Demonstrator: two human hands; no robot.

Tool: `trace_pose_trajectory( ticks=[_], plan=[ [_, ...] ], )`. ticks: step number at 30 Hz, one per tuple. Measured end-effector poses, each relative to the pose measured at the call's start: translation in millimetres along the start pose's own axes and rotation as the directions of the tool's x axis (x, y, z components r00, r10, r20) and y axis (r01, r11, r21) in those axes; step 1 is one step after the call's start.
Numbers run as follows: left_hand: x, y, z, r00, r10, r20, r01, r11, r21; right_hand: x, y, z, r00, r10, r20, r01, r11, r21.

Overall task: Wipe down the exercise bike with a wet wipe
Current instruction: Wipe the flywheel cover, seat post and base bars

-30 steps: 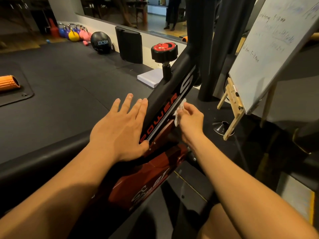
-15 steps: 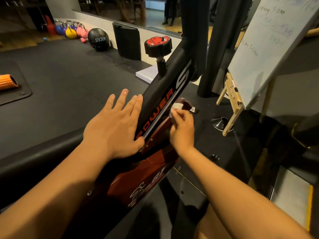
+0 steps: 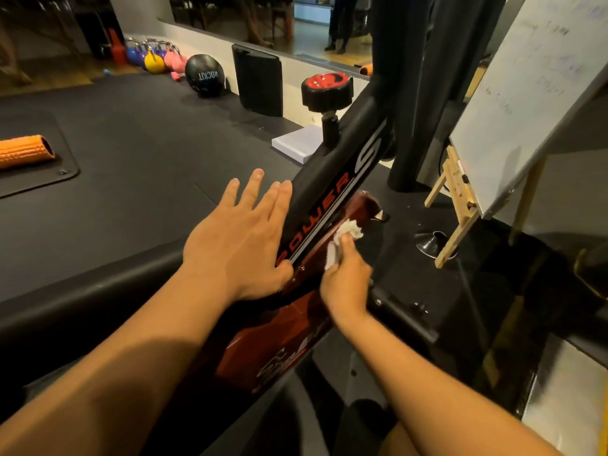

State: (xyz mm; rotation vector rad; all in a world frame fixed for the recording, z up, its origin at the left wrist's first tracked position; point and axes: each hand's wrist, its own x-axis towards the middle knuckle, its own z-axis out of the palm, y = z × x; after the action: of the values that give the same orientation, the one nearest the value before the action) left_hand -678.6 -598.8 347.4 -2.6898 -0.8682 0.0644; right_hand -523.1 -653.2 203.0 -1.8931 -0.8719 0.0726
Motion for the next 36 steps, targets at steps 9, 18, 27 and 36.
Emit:
trace_pose_trajectory(
  ticks=[9,18,27,36],
  plan=[
    [0,4,3,1.0,-0.01,-0.021,0.01,1.0,-0.016,9,19,-2,0.997,-0.072,0.011,0.072,0.996,-0.055],
    [0,4,2,1.0,-0.008,0.007,0.008,1.0,-0.005,-55,19,25,0.935,-0.142,0.325,0.148,0.989,0.006],
    [0,2,1,1.0,-0.01,-0.001,0.01,1.0,-0.024,15,-10,-15,0.993,0.072,-0.095,-0.061,0.991,0.115],
    [0,2,2,1.0,-0.012,-0.023,0.012,1.0,0.008,-7,-24,24,0.94,-0.046,-0.337,0.112,0.977,0.18]
  ],
)
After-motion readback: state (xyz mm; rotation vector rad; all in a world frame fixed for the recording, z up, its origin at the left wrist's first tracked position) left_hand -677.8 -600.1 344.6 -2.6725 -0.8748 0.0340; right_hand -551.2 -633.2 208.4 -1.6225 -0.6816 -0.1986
